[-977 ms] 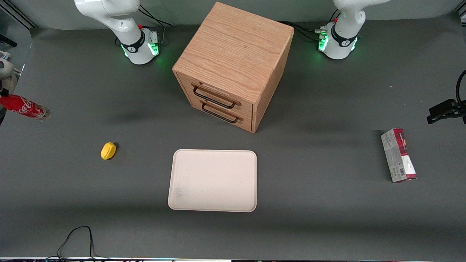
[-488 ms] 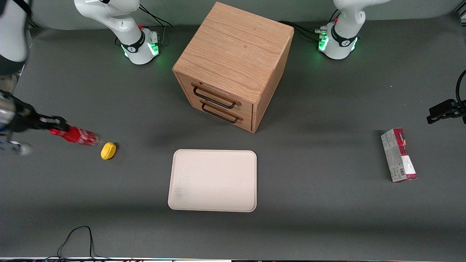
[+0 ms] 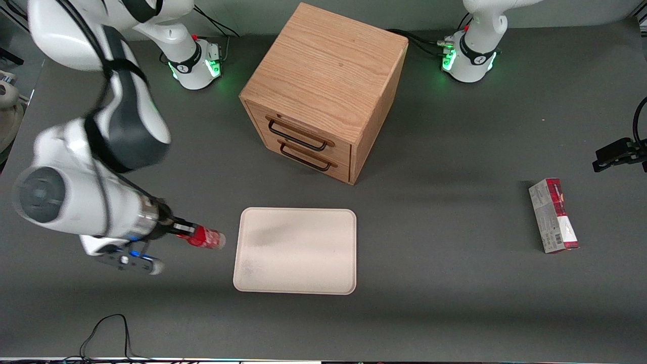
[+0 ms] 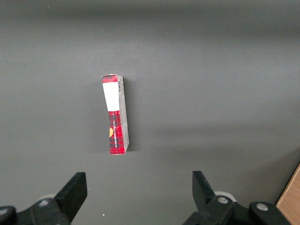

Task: Place coke bottle on tray
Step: 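Carry the held bottle over to the white tray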

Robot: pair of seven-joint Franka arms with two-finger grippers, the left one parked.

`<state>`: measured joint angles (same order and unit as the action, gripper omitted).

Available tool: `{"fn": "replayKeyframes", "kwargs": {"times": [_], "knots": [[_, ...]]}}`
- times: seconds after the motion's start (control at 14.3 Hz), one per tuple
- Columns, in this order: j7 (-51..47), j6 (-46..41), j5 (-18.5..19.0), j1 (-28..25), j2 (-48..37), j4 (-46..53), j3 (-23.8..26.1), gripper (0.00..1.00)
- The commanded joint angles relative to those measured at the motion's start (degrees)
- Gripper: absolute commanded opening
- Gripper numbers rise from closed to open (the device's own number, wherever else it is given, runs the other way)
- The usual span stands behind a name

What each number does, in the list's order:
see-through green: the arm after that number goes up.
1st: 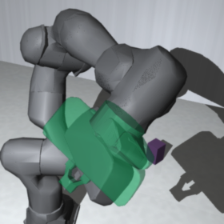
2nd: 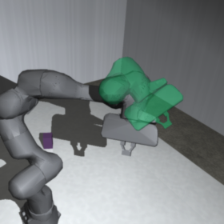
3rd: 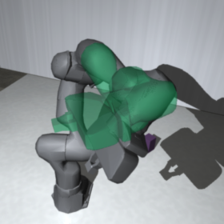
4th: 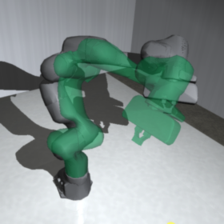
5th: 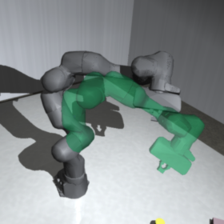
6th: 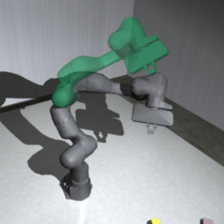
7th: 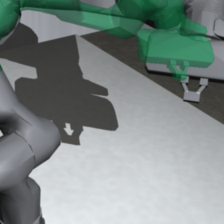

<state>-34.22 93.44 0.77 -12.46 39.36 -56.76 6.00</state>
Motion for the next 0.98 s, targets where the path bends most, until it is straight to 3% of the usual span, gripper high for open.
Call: {"fn": "replayKeyframes", "kwargs": {"times": [0.0,0.49,0.91], "knots": [[-4.80,3.74,2.22,-1.95,5.01,4.02,-0.02,0.00],[-7.27,12.89,3.89,-3.62,10.82,3.85,-0.20,0.00],[-7.27,13.96,3.89,-3.80,12.41,3.50,-0.20,0.00]]}}
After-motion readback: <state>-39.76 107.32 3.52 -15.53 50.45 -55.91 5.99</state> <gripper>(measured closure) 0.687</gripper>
